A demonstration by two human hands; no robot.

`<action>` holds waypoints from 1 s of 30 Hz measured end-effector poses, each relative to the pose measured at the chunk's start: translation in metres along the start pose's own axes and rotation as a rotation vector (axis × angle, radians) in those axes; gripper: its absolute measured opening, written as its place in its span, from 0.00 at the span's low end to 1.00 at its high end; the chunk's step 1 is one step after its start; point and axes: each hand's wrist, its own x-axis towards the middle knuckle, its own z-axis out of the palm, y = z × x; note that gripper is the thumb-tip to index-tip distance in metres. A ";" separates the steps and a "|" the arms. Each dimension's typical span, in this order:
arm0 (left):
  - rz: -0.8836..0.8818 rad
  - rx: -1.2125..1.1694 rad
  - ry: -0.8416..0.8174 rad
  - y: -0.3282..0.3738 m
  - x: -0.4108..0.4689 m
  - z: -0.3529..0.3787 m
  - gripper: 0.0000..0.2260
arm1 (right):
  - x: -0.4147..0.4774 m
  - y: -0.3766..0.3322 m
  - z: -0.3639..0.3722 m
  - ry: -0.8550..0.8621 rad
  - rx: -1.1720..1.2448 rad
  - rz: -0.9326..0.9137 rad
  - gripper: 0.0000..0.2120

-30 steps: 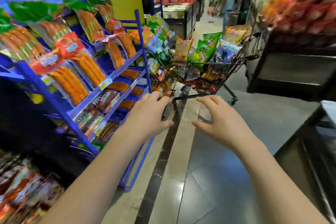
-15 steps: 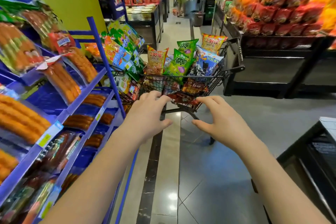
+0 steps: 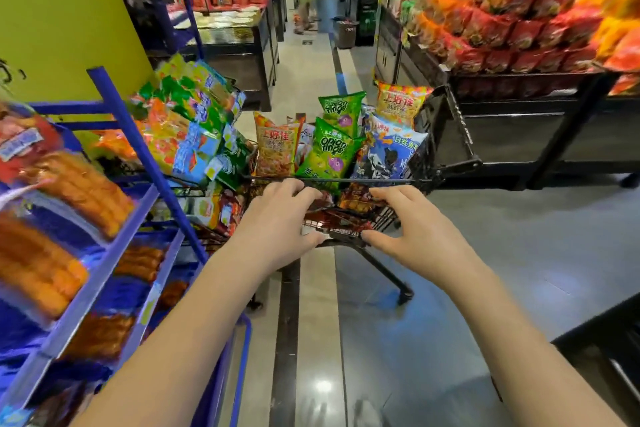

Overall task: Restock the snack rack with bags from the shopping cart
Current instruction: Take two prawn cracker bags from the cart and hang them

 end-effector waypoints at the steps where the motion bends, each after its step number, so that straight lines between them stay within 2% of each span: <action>1: -0.007 -0.003 -0.001 -0.004 0.014 0.002 0.33 | 0.015 0.005 0.003 -0.002 0.001 -0.006 0.33; 13: -0.125 0.006 -0.055 -0.049 0.183 0.024 0.33 | 0.207 0.061 0.036 -0.091 0.019 -0.123 0.35; 19: -0.207 -0.033 -0.086 -0.104 0.227 0.037 0.33 | 0.277 0.060 0.062 -0.169 0.035 -0.127 0.34; 30: -0.199 -0.131 -0.140 -0.227 0.309 0.065 0.32 | 0.396 0.032 0.144 -0.237 0.005 -0.046 0.35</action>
